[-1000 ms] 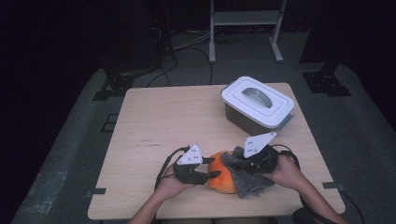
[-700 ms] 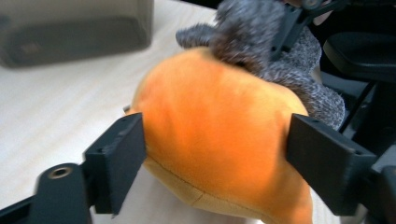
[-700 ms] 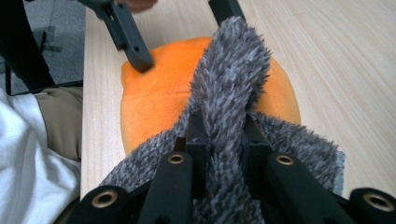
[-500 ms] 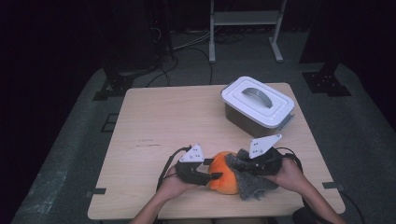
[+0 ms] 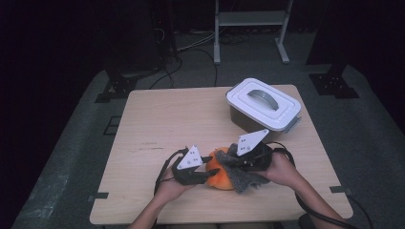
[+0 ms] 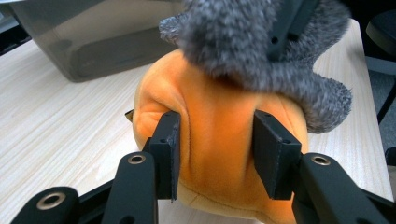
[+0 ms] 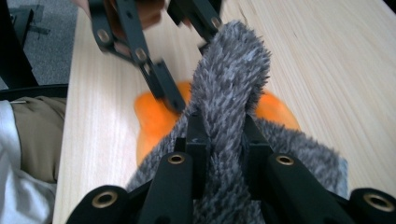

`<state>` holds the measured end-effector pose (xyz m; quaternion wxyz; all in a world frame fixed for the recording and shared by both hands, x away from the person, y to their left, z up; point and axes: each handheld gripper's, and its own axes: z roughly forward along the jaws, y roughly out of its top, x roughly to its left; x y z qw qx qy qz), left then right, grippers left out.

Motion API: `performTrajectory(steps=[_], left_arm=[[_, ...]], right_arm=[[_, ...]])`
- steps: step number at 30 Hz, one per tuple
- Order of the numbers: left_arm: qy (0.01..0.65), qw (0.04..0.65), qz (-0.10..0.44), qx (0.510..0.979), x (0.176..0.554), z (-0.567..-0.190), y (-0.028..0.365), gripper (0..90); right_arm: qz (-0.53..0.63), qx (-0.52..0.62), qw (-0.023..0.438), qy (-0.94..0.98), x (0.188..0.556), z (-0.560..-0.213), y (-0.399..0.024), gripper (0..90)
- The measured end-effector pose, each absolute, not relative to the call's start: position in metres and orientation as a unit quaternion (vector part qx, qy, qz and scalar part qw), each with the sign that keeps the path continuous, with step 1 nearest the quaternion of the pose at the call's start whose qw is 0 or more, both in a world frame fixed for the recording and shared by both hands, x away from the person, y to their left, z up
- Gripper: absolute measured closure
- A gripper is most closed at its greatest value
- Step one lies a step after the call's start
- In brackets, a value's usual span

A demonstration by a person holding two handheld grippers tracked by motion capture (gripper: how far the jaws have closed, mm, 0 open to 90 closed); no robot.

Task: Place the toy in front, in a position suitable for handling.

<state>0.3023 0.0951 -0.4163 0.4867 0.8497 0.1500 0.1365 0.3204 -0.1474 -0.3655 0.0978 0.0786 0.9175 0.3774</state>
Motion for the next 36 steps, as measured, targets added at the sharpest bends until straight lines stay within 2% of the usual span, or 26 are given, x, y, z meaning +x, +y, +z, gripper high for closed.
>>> performTrajectory(steps=[3, 7, 9, 11, 15, 17, 22, 25, 33, 36], left_arm=[[0.156, 0.490, 0.127, 0.848, 0.303, -0.419, 0.097, 49.6], [0.184, 0.510, 0.099, 0.835, 0.310, -0.419, 0.098, 27.0], [0.189, 0.505, 0.094, 0.837, 0.312, -0.420, 0.096, 21.4], [0.189, 0.503, 0.087, 0.839, 0.312, -0.422, 0.094, 21.1], [0.169, 0.499, 0.100, 0.844, 0.308, -0.423, 0.091, 36.2], [0.160, 0.495, 0.104, 0.847, 0.306, -0.422, 0.090, 38.6], [0.130, 0.480, 0.130, 0.858, 0.298, -0.419, 0.084, 38.0], [0.132, 0.481, 0.124, 0.858, 0.299, -0.422, 0.089, 38.0], [0.142, 0.486, 0.116, 0.854, 0.302, -0.425, 0.093, 37.5], [0.146, 0.490, 0.110, 0.853, 0.304, -0.423, 0.094, 32.1]], right_arm=[[0.369, 0.100, 0.102, 0.918, 0.325, -0.373, -0.163, 77.1], [0.377, 0.115, 0.095, 0.914, 0.321, -0.383, -0.173, 77.1], [0.382, 0.115, 0.088, 0.913, 0.318, -0.387, -0.174, 77.1], [0.383, 0.112, 0.088, 0.913, 0.315, -0.388, -0.174, 77.1], [0.377, 0.109, 0.089, 0.915, 0.313, -0.384, -0.171, 76.9], [0.382, 0.101, 0.091, 0.914, 0.311, -0.376, -0.165, 77.0], [0.390, 0.069, 0.098, 0.913, 0.310, -0.360, -0.141, 76.9], [0.384, 0.062, 0.096, 0.916, 0.311, -0.364, -0.134, 77.0], [0.382, 0.105, 0.096, 0.913, 0.325, -0.372, -0.163, 77.0], [0.394, 0.124, 0.086, 0.907, 0.329, -0.379, -0.172, 77.0]])
